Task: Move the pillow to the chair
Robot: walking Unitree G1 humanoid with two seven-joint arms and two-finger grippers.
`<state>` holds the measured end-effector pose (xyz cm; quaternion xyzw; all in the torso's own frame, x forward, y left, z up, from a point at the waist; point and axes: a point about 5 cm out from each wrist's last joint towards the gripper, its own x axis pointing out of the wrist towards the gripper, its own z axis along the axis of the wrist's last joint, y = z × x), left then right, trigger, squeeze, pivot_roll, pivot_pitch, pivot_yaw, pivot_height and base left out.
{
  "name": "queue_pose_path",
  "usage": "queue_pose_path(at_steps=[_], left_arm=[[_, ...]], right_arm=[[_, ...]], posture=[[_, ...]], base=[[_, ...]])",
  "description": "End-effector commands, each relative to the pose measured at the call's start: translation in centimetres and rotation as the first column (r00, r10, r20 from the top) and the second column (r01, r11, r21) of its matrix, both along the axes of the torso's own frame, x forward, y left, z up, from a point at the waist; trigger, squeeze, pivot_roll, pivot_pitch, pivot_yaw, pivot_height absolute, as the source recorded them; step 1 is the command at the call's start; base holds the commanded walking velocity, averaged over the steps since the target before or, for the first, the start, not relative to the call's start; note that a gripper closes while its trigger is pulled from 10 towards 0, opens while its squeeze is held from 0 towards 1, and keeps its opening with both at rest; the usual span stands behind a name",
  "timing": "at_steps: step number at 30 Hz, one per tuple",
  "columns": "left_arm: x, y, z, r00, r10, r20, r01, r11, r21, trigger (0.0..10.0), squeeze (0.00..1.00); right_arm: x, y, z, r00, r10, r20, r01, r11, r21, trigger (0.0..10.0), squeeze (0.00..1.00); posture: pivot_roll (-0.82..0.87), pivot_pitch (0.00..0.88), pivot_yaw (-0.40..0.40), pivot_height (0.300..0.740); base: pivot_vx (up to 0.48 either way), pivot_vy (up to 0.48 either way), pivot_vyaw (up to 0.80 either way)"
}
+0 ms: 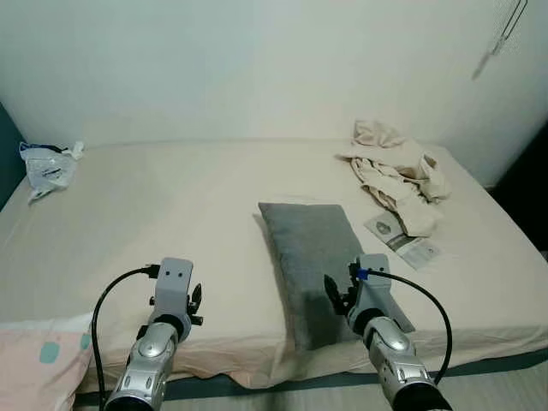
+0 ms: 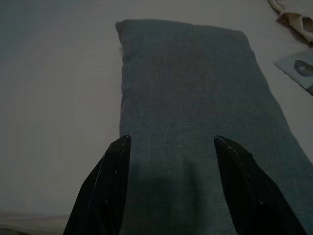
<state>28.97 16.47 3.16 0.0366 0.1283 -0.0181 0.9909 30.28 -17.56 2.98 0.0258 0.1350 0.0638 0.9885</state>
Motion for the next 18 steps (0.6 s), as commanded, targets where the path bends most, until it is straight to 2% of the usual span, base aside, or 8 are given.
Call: queue_pose_path(at_steps=[1, 9, 18], left_arm=[[-0.15, -0.04, -0.18, 1.0, 0.001, -0.013, -0.001, 1.0, -0.008, 10.0, 0.0], [-0.03, -0.14, -0.07, 1.0, -0.013, -0.011, 0.013, 1.0, -0.007, 10.0, 0.0], [0.02, -0.25, 0.12, 1.0, -0.025, -0.003, 0.025, 1.0, -0.01, 10.0, 0.0]], right_arm=[[0.05, 0.07, 0.11, 1.0, 0.0, 0.007, 0.0, 1.0, 0.007, 10.0, 0.0], [0.03, 0.16, 0.12, 1.0, 0.007, 0.01, -0.007, 1.0, 0.009, 10.0, 0.0], [0.02, 0.27, 0.12, 1.0, 0.015, 0.013, -0.015, 1.0, 0.004, 10.0, 0.0]], posture=[[-0.05, 0.075, -0.03, 0.671], [-0.04, 0.075, -0.028, 0.636], [-0.04, 0.073, -0.024, 0.636]], base=[[0.0, 0.0, 0.0], [0.0, 0.0, 0.0], [0.0, 0.0, 0.0]])
